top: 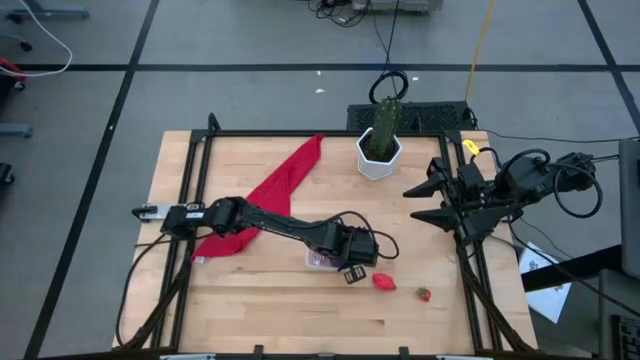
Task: Pick and placing Produce into tupperware
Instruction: Put the purple peach into the transparent bin
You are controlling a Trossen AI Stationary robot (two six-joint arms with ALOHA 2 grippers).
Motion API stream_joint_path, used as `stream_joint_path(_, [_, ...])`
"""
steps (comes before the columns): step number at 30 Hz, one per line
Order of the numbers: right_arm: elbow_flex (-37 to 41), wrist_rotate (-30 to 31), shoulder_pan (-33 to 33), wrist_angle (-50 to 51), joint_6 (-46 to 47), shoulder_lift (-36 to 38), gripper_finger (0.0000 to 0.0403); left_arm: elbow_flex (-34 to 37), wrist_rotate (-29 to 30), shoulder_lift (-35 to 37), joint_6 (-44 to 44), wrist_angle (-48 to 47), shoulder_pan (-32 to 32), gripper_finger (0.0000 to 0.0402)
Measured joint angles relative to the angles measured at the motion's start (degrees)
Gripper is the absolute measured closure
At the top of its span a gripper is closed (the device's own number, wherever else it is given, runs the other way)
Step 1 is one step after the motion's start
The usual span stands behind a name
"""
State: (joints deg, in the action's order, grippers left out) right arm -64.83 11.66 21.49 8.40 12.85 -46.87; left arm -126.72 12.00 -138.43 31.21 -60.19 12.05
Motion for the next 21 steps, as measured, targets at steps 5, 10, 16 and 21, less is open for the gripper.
stream_joint_path(5, [0.0, 0.0, 0.0, 0.0, 0.0, 0.0, 0.0195, 0.0, 0.0, 0.0, 0.0, 0.0, -0.1, 0.0281])
stream_joint_path(10, [0.0, 0.0, 0.0, 0.0, 0.0, 0.0, 0.0195, 0.0, -0.7, 0.0, 0.2, 0.0, -0.6, 0.0281])
stream_joint_path(16, [0.0, 0.0, 0.0, 0.0, 0.0, 0.0, 0.0195, 0.0, -1.7, 0.0, 0.5, 0.0, -1.2, 0.0281])
stream_joint_path(21, [0.0, 0.0, 0.0, 0.0, 0.0, 0.0, 0.0195, 0.0, -1.8, 0.0, 0.4, 0.0, -1.2, 0.0279])
